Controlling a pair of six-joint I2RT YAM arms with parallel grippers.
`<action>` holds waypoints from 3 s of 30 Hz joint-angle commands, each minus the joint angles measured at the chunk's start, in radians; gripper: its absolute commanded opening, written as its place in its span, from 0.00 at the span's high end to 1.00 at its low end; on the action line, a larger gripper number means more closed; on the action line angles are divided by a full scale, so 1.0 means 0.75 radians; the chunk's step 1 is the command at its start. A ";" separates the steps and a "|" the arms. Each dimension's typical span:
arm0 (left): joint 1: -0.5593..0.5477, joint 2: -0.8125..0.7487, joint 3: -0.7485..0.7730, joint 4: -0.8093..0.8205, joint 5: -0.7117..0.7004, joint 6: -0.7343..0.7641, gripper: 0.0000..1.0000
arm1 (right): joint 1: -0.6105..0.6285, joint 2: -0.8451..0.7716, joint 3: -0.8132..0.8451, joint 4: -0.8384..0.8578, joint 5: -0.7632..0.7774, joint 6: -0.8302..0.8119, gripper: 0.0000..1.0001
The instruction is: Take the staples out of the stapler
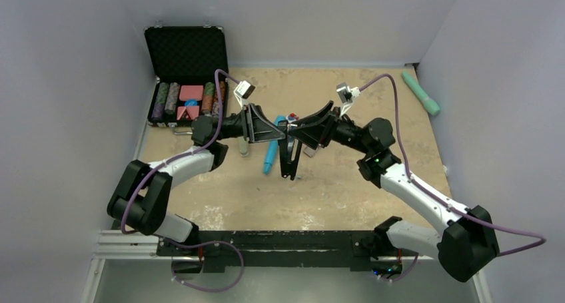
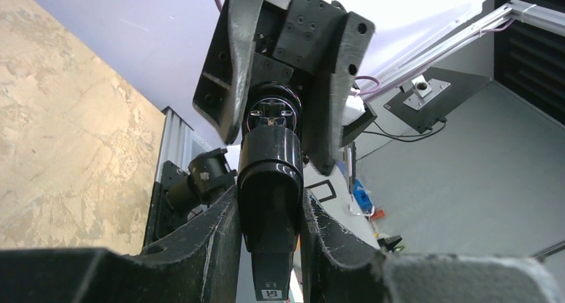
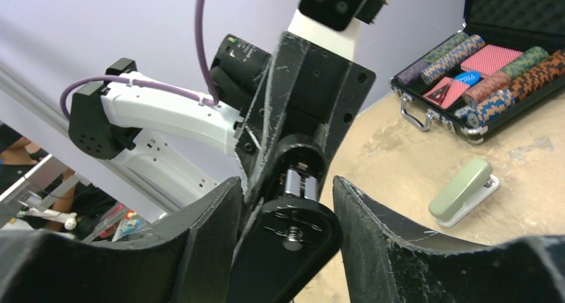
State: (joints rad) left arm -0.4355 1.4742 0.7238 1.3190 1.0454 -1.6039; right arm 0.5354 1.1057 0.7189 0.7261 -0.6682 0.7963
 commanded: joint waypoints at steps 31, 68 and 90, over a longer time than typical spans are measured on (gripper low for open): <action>0.033 0.110 -0.268 0.142 -0.683 -0.106 1.00 | -0.180 -0.225 -0.126 -0.785 0.548 0.188 1.00; 0.012 -1.038 -0.246 -2.503 -1.670 -0.169 1.00 | -0.192 0.624 0.044 -1.589 0.726 0.661 1.00; 0.011 -0.926 -0.163 -2.342 -1.604 0.160 1.00 | -0.103 0.345 0.232 -1.835 0.975 0.646 1.00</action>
State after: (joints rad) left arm -0.4320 0.8104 0.5503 -0.4545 -0.0803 -1.5200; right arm 0.4309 1.4654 0.8398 -0.6147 0.0116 1.2793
